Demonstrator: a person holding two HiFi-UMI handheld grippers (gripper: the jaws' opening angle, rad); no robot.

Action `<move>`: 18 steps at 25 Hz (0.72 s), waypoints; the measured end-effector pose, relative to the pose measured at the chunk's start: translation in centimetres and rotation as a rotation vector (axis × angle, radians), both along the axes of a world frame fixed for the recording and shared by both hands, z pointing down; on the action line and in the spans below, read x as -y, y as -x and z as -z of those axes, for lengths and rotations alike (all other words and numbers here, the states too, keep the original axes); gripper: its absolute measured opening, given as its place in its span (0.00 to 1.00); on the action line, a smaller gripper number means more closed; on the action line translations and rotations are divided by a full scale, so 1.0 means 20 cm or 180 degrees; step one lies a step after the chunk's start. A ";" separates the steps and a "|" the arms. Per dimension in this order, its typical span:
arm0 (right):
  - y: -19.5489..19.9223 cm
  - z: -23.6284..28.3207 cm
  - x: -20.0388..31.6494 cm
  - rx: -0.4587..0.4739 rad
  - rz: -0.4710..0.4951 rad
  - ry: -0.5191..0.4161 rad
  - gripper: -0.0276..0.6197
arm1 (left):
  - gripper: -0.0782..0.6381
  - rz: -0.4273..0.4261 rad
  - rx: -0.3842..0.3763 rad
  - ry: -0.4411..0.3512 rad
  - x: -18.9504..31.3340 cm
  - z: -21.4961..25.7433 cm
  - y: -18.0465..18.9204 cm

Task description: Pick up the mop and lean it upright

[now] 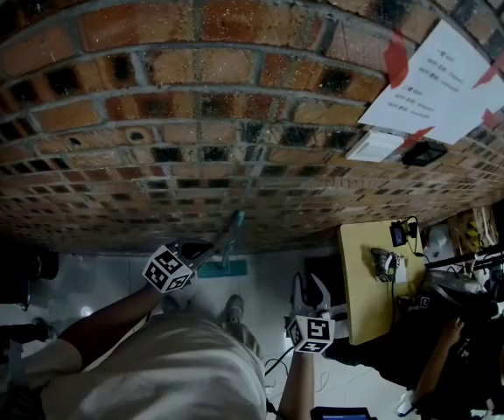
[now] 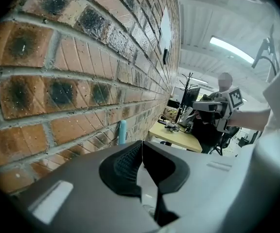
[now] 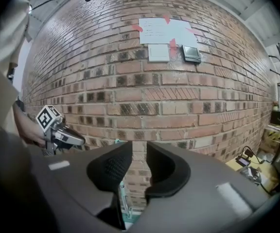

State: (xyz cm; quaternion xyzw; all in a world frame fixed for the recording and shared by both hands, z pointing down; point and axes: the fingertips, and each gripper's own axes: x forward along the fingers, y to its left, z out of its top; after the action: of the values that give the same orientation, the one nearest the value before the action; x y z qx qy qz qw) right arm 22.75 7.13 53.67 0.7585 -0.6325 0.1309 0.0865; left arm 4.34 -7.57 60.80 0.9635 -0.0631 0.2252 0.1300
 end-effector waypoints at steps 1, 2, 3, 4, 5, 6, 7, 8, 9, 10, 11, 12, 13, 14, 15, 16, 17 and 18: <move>0.00 0.00 -0.01 -0.0011 -0.0012 0.0003 0.19 | 0.14 -0.0014 0.0002 0.0002 0.00 0.00 -0.01; -0.01 0.00 -0.01 -0.0026 -0.0023 0.0001 0.19 | 0.14 -0.0028 0.0004 0.0005 -0.01 -0.01 -0.01; -0.02 0.01 -0.02 -0.0035 -0.0039 -0.0004 0.19 | 0.14 -0.0042 0.0005 0.0009 -0.01 -0.01 -0.02; -0.02 0.01 -0.03 -0.0032 -0.0063 -0.0010 0.19 | 0.14 -0.0058 0.0005 0.0011 -0.01 -0.01 -0.03; -0.03 0.01 -0.04 -0.0021 -0.0094 -0.0011 0.19 | 0.14 -0.0073 0.0004 0.0013 -0.02 -0.01 -0.04; -0.04 0.01 -0.05 -0.0018 -0.0126 -0.0002 0.19 | 0.14 -0.0088 0.0005 0.0015 -0.02 -0.02 -0.04; -0.04 0.00 -0.06 -0.0037 -0.0154 0.0013 0.16 | 0.14 -0.0102 0.0006 0.0018 -0.02 -0.02 -0.05; -0.04 0.01 -0.08 -0.0075 -0.0173 0.0025 0.12 | 0.14 -0.0116 0.0007 0.0021 -0.02 -0.02 -0.06; -0.04 0.01 -0.09 -0.0112 -0.0180 0.0033 0.11 | 0.14 -0.0129 0.0006 0.0023 -0.03 -0.02 -0.06; -0.04 0.01 -0.09 -0.0136 -0.0184 0.0035 0.10 | 0.14 -0.0140 0.0005 0.0025 -0.03 -0.02 -0.07; -0.04 0.02 -0.10 -0.0149 -0.0191 0.0031 0.09 | 0.14 -0.0149 0.0006 0.0027 -0.03 -0.02 -0.08; -0.04 0.02 -0.11 -0.0156 -0.0205 0.0025 0.09 | 0.14 -0.0159 0.0008 0.0030 -0.04 -0.02 -0.08; -0.05 0.02 -0.12 -0.0158 -0.0221 0.0021 0.09 | 0.14 -0.0172 0.0011 0.0034 -0.05 -0.02 -0.09; -0.05 0.02 -0.12 -0.0157 -0.0239 0.0020 0.08 | 0.14 -0.0188 0.0014 0.0039 -0.05 -0.03 -0.09; -0.04 0.01 -0.13 -0.0151 -0.0256 0.0019 0.08 | 0.14 -0.0205 0.0017 0.0045 -0.06 -0.03 -0.10; -0.04 0.01 -0.13 -0.0140 -0.0272 0.0018 0.07 | 0.14 -0.0221 0.0021 0.0051 -0.06 -0.03 -0.10; -0.04 0.00 -0.13 -0.0126 -0.0281 0.0018 0.07 | 0.14 -0.0235 0.0029 0.0060 -0.07 -0.03 -0.10; -0.03 -0.01 -0.14 -0.0108 -0.0278 0.0021 0.07 | 0.14 -0.0247 0.0037 0.0070 -0.07 -0.04 -0.10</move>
State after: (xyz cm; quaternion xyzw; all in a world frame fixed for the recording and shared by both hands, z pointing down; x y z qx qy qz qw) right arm 23.36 9.83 53.81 0.7872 -0.5968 0.1237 0.0940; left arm 6.40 -6.16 61.61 0.9624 -0.0240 0.2364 0.1314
